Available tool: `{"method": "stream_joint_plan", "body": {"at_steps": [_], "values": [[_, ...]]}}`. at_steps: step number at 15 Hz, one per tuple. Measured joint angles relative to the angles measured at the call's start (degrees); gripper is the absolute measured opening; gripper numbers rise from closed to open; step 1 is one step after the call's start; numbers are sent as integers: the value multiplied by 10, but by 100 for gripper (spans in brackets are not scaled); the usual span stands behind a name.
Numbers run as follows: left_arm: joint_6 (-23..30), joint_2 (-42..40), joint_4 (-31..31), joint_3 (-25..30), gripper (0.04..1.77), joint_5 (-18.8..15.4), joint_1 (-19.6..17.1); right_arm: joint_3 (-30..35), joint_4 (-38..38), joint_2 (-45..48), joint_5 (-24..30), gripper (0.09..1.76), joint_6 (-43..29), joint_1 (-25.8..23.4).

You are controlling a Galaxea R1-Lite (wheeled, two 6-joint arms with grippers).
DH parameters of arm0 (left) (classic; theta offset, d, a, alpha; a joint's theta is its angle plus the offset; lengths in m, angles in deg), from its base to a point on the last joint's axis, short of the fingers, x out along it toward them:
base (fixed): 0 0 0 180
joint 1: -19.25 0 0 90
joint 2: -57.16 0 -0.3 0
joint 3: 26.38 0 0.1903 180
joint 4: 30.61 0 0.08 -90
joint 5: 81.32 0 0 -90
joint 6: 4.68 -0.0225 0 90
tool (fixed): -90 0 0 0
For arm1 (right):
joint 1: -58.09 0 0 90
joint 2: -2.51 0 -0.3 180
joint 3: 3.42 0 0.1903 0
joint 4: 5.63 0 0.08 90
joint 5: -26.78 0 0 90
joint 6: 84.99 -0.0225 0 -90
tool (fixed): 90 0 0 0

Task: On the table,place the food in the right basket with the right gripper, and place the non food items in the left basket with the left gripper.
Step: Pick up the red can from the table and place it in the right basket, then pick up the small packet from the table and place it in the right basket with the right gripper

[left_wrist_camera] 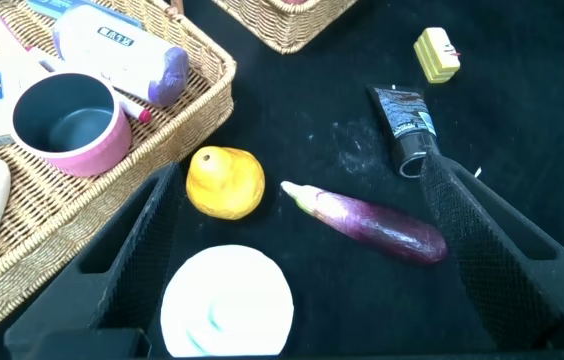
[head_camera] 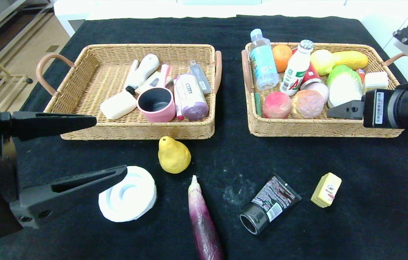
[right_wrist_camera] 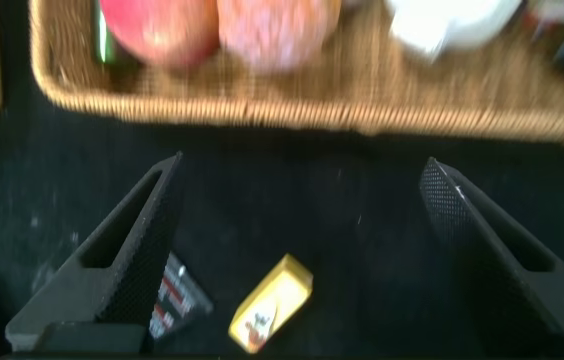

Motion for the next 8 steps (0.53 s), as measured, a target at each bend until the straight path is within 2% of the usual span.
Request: {"method": "stream_joint_plan", "body": {"at_steps": [8], "values": [[0, -3, 1, 0, 172, 0, 0, 0, 144, -37, 1, 170, -174, 24]]}}
